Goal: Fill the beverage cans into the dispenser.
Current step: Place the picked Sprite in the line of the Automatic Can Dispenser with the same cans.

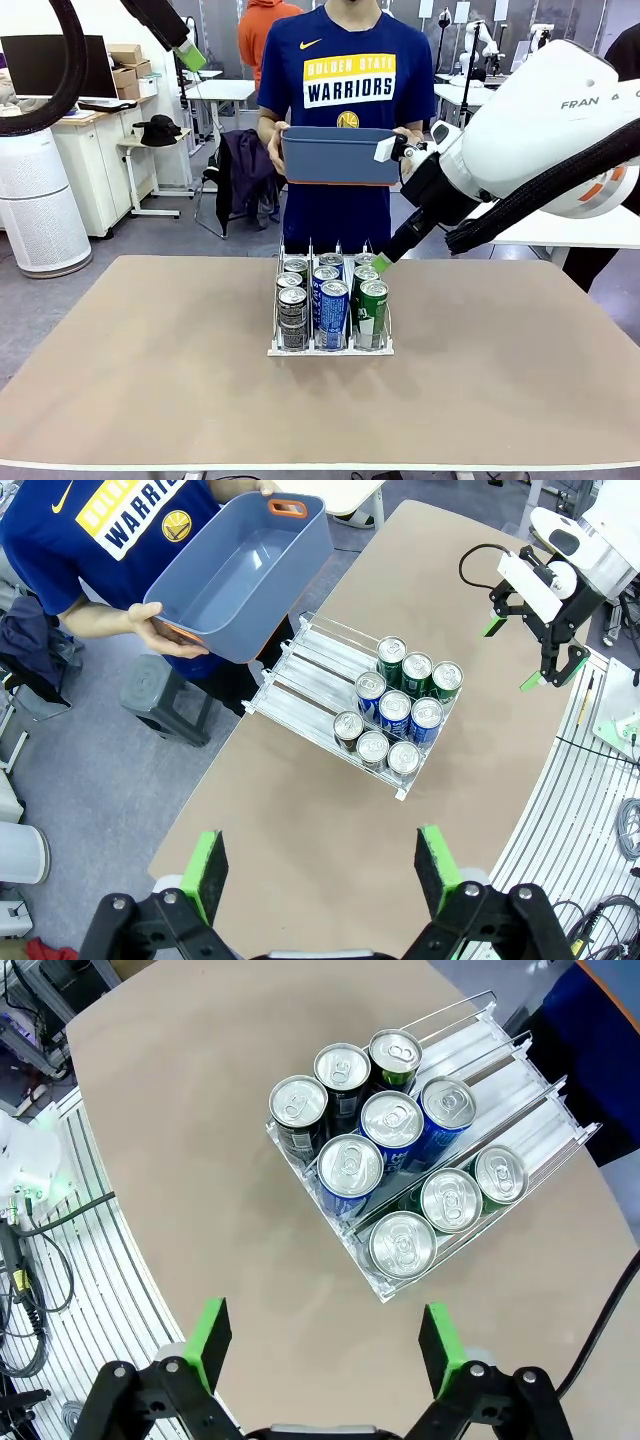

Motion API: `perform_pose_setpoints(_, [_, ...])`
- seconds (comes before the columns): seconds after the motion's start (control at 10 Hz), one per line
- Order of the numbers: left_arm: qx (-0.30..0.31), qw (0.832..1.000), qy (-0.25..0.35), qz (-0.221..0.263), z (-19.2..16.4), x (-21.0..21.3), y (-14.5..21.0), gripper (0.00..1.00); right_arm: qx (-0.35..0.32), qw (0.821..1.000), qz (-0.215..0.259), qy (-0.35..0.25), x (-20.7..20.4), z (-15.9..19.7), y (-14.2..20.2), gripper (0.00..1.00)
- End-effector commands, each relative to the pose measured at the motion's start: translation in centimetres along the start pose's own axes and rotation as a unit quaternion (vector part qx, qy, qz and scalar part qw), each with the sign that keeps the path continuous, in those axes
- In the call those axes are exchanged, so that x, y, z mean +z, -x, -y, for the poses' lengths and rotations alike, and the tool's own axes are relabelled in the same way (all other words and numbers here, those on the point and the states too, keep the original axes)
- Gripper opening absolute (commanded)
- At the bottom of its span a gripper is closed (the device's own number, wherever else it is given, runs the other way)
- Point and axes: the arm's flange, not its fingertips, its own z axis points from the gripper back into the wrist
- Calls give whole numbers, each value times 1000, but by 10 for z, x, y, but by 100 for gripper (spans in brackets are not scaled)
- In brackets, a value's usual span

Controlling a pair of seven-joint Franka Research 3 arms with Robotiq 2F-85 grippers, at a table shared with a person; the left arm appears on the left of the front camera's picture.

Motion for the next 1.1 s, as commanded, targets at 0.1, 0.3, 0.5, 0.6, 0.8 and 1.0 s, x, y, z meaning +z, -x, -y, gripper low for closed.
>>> perform_pose_setpoints(0.1, [0, 1000, 2, -5, -1, 1, 2, 100, 1, 1000, 1, 1, -3, -1, -2, 100])
perform_pose_setpoints(0.3, [0, 1000, 2, -5, -1, 1, 2, 100, 1, 1000, 1, 1, -3, -1, -2, 100])
perform_pose_setpoints(0.5, [0, 1000, 2, -5, -1, 1, 2, 100, 0, 1000, 0, 0, 0, 0, 0, 100])
perform_pose_setpoints(0.6, [0, 1000, 2, -5, -1, 1, 2, 100, 30, 999, 4, -27, 21, 9, -6, 100])
perform_pose_setpoints(0.8, [0, 1000, 2, -5, -1, 1, 2, 100, 34, 996, 10, -80, 65, 14, -13, 100])
perform_pose_setpoints(1.0, [0, 1000, 2, -5, -1, 1, 2, 100, 56, 995, 34, -81, 100, 36, -34, 100])
